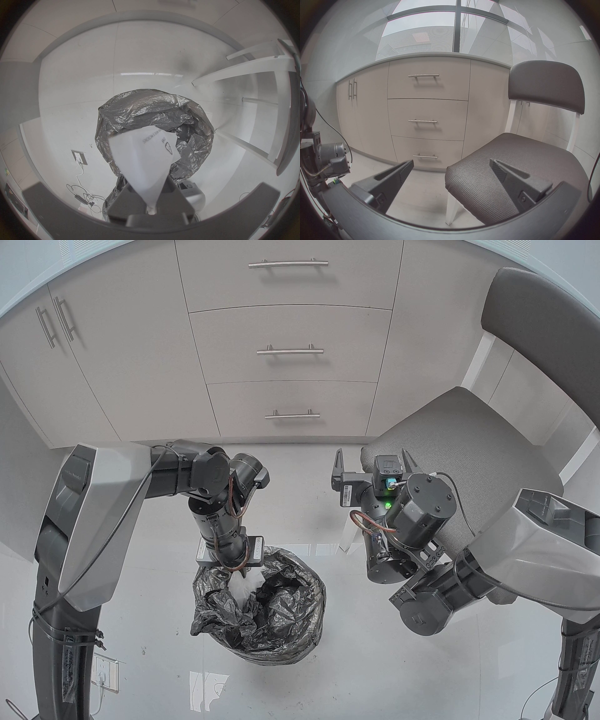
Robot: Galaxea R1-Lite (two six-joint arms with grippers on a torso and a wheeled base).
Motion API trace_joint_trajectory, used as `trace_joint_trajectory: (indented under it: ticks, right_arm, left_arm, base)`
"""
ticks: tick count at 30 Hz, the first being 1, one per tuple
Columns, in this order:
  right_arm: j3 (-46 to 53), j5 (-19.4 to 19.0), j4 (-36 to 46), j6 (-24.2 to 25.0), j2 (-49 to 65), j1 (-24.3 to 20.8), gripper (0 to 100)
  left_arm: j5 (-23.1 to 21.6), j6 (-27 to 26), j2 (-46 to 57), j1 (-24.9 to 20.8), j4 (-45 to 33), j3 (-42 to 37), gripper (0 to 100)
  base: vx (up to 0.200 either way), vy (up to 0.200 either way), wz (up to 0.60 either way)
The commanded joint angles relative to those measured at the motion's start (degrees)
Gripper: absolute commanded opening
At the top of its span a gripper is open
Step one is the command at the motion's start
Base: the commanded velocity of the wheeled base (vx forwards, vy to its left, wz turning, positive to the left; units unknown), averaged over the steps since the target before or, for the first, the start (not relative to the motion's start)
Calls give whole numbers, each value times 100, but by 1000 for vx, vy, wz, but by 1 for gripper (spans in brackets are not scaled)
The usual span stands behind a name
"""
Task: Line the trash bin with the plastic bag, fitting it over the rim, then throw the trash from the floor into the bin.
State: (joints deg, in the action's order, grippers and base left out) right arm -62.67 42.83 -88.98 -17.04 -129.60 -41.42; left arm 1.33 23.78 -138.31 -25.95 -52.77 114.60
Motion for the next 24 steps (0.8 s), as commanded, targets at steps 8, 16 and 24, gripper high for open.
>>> trace_joint_trajectory:
  ticks: [8,16,24]
  right_arm:
    - [1,-2,-102,-1,-13,-6,100]
    - [9,-2,-102,-1,-13,-6,100]
    - [9,-2,-102,-1,-22,-15,100]
  left_arm:
    - [122,-5,6,-68,303,-1,0]
    - [122,-23,-20,-94,311,-1,0]
    - [122,-32,-20,-129,311,-1,100]
  base:
    - [0,0,0]
    - [0,0,0]
    - [0,0,0]
